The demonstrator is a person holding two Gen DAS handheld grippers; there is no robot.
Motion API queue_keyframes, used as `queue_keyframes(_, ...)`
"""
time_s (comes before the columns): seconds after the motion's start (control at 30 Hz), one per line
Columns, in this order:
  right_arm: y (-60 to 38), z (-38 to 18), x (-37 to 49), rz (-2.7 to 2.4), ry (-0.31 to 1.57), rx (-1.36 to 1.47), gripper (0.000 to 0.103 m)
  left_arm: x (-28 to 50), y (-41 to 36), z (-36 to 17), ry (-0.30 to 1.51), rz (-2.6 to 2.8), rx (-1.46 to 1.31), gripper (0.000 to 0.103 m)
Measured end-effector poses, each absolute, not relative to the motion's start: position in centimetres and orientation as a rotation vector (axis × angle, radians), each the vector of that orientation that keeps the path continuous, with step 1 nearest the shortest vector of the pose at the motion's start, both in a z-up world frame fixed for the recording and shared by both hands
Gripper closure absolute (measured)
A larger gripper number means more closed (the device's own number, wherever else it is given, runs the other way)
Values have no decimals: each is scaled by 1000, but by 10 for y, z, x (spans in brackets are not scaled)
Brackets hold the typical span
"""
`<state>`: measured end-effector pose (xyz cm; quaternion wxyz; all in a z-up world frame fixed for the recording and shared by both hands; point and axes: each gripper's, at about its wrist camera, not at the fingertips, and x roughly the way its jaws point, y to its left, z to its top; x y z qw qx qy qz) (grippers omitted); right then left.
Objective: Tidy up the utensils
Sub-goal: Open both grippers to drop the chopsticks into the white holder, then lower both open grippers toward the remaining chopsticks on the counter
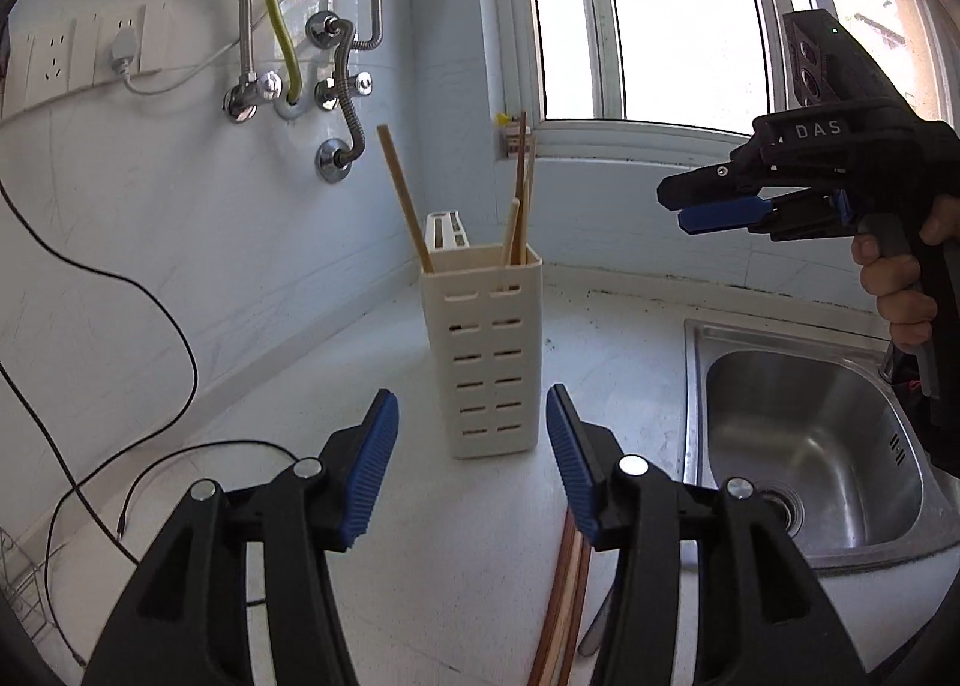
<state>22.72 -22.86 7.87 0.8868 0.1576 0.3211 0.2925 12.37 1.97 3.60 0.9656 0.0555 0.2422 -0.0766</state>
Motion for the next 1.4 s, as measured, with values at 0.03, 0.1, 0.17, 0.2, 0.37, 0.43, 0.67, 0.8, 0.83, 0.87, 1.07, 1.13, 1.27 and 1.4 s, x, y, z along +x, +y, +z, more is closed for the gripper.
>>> queue_keyframes(0.03,-229,69,228,601,693,333,68,120,22,31,517,-148,115,52)
queue_keyframes(0.1,-228,50,229,579,740,340,67,114,25,20,575,-145,130,52)
queue_keyframes(0.17,-228,30,232,561,791,353,67,108,27,11,642,-163,136,52)
queue_keyframes(0.2,-228,19,233,547,816,358,67,105,28,5,669,-167,139,52)
queue_keyframes(0.37,-222,-31,238,504,935,404,67,80,35,-23,764,-216,147,52)
queue_keyframes(0.43,-212,-41,237,515,942,363,68,74,39,-30,797,-246,126,52)
queue_keyframes(0.67,-188,-69,245,476,1017,287,79,64,47,-54,916,-299,140,58)
queue_keyframes(0.8,-185,-78,252,451,1031,310,80,62,51,-62,946,-292,152,61)
queue_keyframes(0.83,-184,-81,254,445,1035,308,80,62,52,-64,952,-275,162,61)
queue_keyframes(0.87,-183,-82,257,444,1040,306,80,64,54,-64,957,-259,162,61)
queue_keyframes(1.07,-181,-83,265,428,1048,286,80,67,56,-63,955,-250,148,62)
queue_keyframes(1.13,-180,-83,266,430,1050,283,80,68,54,-64,962,-253,155,62)
queue_keyframes(1.27,-180,-84,265,434,1054,286,80,68,51,-66,973,-265,166,62)
queue_keyframes(1.4,-180,-86,265,433,1060,285,80,70,47,-68,993,-278,195,62)
